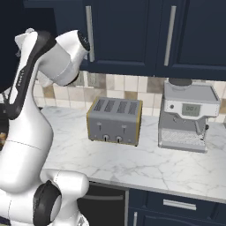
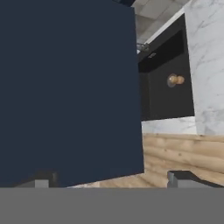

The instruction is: Open the cabinet, pick the kettle from the cabinet, and place it in the sink.

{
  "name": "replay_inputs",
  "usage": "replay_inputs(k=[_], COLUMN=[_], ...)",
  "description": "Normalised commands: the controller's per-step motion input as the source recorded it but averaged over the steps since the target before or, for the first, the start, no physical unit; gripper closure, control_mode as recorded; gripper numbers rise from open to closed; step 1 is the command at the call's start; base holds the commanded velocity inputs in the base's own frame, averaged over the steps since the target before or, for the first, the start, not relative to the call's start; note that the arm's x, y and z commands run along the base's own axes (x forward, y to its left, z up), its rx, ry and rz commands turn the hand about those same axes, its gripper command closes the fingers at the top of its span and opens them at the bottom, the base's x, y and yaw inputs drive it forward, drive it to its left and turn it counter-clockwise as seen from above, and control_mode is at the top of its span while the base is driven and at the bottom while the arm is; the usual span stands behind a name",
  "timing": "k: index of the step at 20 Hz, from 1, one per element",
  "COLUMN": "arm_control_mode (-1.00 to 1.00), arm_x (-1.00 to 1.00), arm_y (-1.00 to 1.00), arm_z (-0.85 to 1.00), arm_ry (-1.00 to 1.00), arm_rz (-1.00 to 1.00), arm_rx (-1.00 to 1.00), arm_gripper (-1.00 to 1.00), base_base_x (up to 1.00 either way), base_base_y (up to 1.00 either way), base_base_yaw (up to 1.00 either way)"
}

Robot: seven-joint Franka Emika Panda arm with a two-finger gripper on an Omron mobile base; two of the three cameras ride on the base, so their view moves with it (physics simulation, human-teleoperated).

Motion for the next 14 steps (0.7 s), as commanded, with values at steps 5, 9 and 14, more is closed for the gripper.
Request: replay_inputs(k=[5,9,14], arm_control_mode=[-1.00,-1.00,-1.00], arm_x=[-0.01,0.00,0.00], arm_y=[-0.42,-0.39,-0.35], arm_z=[0.00,0.00,0.00], arm_ry=[-0.19,-0.07,-0.14], arm_rz=[0.00,0.00,0.00], arm_rx=[-0.15,-0.15,-0.14], arm_gripper=[-1.00,-1.00,-1.00], base_base_x=[0.00,0.00,0.00], base_base_y=[0.00,0.00,0.00], base_base_yaw=[0.00,0.00,0.00])
